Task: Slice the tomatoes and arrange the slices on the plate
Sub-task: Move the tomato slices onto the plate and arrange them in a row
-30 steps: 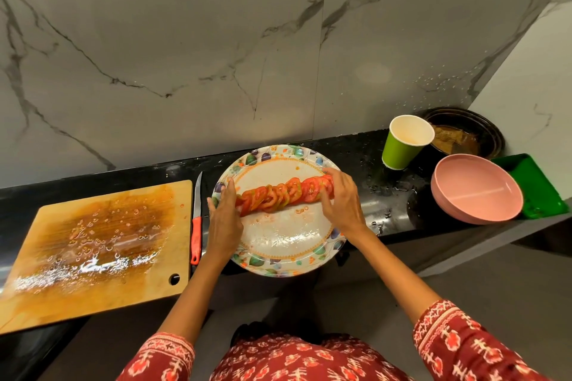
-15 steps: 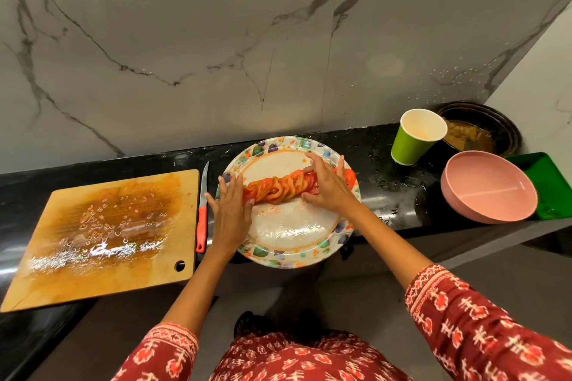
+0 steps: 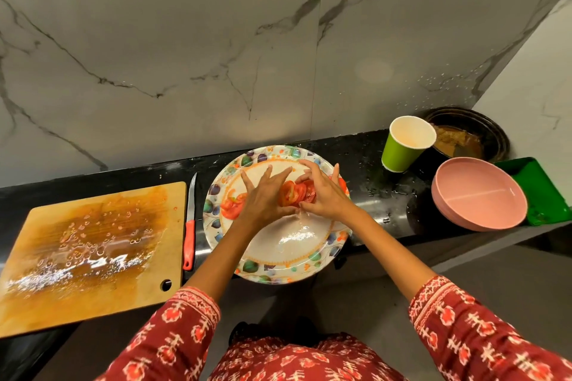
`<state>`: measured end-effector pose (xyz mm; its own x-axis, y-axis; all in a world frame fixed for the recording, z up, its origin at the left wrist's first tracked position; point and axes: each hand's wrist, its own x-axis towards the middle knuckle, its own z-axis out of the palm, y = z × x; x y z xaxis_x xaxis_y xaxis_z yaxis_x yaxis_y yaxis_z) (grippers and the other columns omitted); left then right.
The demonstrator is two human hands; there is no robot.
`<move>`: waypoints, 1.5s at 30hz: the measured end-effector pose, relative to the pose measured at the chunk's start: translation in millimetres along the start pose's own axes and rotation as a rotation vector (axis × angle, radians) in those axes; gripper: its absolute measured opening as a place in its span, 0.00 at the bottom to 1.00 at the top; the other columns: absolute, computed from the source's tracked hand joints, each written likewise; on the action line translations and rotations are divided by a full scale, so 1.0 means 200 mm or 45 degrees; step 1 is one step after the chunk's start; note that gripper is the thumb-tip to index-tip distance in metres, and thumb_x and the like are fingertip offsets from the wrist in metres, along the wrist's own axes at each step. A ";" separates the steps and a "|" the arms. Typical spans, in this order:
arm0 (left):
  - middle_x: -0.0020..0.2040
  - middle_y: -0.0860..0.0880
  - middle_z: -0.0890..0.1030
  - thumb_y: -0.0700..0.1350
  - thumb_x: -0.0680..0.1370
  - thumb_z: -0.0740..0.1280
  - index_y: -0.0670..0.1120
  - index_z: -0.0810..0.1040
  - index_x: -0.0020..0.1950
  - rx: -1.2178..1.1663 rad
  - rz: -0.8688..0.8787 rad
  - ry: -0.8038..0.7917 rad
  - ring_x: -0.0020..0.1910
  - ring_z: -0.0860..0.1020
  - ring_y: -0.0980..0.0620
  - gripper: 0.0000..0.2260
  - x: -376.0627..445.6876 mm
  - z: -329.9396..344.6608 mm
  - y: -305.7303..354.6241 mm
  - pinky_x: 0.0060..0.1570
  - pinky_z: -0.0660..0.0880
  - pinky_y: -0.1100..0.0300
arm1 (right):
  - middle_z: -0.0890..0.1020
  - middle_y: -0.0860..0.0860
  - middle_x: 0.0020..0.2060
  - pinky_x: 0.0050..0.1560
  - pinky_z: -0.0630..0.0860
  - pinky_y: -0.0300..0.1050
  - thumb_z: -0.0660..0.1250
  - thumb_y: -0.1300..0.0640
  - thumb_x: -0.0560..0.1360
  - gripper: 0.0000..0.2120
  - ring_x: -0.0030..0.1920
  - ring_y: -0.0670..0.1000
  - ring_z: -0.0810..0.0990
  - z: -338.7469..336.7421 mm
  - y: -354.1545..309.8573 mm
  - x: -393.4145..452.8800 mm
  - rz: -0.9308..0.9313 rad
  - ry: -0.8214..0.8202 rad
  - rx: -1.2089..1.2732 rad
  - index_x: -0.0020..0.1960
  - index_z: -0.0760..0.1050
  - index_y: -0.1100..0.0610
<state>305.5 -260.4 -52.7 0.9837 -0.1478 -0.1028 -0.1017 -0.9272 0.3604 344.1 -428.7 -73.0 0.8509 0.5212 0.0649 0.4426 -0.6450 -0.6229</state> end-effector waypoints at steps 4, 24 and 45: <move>0.73 0.48 0.66 0.57 0.73 0.68 0.53 0.53 0.76 0.052 0.021 -0.022 0.75 0.56 0.48 0.37 0.05 0.00 0.02 0.64 0.29 0.36 | 0.80 0.50 0.57 0.68 0.27 0.61 0.71 0.52 0.71 0.40 0.72 0.52 0.65 -0.01 0.00 0.00 -0.009 0.004 0.026 0.74 0.52 0.57; 0.65 0.53 0.75 0.55 0.75 0.66 0.53 0.59 0.74 -0.080 -0.001 0.011 0.71 0.62 0.50 0.30 0.08 0.01 0.01 0.67 0.33 0.35 | 0.78 0.47 0.58 0.69 0.29 0.61 0.71 0.49 0.70 0.39 0.70 0.52 0.66 -0.06 0.03 0.04 0.014 -0.075 0.044 0.73 0.54 0.55; 0.64 0.50 0.76 0.56 0.72 0.70 0.50 0.63 0.72 -0.244 0.010 0.076 0.67 0.66 0.48 0.32 0.09 0.02 0.00 0.68 0.58 0.38 | 0.77 0.50 0.60 0.70 0.32 0.63 0.68 0.46 0.68 0.40 0.71 0.52 0.63 -0.13 0.01 0.02 0.076 -0.116 0.165 0.73 0.53 0.54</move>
<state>323.5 -265.2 -59.1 0.9906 -0.1290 -0.0457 -0.0853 -0.8429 0.5312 355.4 -443.0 -54.8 0.8430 0.5363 -0.0427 0.3465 -0.6019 -0.7195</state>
